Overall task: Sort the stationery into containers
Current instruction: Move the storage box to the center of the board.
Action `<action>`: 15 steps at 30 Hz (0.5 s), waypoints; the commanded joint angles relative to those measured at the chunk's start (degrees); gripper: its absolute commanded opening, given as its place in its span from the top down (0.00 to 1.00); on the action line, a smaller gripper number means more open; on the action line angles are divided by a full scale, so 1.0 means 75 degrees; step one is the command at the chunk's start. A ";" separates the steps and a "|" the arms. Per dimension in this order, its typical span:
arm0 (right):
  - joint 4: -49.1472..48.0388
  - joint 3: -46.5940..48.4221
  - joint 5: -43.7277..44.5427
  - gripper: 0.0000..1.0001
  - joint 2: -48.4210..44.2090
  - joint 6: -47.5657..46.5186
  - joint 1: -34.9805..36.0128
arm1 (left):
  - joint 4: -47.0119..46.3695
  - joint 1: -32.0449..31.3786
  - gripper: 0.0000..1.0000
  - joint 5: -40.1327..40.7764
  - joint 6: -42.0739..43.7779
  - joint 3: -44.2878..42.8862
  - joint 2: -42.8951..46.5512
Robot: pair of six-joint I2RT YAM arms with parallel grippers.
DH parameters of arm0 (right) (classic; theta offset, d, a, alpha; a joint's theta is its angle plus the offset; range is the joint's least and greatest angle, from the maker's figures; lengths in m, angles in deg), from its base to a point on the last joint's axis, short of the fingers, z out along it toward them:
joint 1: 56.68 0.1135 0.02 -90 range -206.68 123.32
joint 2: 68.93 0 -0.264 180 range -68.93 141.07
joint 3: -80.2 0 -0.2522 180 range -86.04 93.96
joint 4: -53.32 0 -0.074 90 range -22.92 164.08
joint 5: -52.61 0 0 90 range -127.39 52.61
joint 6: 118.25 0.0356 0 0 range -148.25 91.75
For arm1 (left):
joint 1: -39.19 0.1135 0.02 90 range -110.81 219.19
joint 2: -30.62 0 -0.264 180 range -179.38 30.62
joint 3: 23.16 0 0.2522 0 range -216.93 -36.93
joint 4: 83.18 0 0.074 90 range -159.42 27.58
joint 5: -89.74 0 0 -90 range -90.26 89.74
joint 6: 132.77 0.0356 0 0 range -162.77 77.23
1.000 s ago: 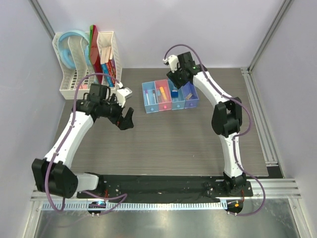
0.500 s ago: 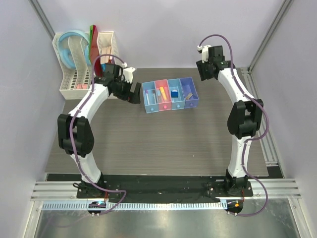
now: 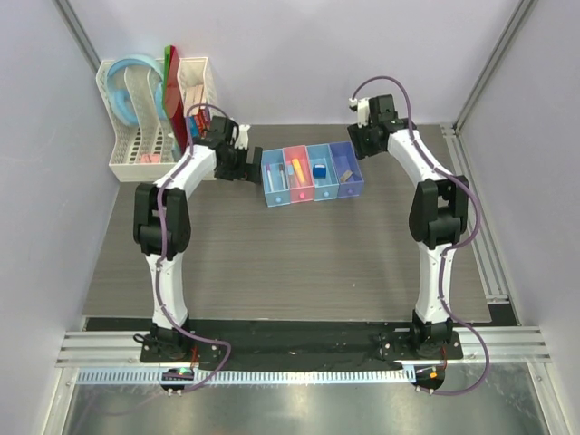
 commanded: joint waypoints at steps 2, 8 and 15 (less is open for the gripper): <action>-0.0239 0.0000 -0.0272 0.46 0.0186 0.0158 -0.0003 | -0.0022 -0.0336 0.00 0.0533 -0.0090 -0.0319 -0.0121; -0.0392 -0.0398 -0.0378 0.47 0.0187 0.0158 -0.0015 | 0.0165 -0.0441 0.00 0.0616 -0.0008 -0.0518 -0.0157; -0.0509 -0.0785 -0.0425 0.48 0.0105 0.0088 -0.0003 | 0.0271 -0.0441 0.00 0.0932 0.0051 -0.0238 0.0451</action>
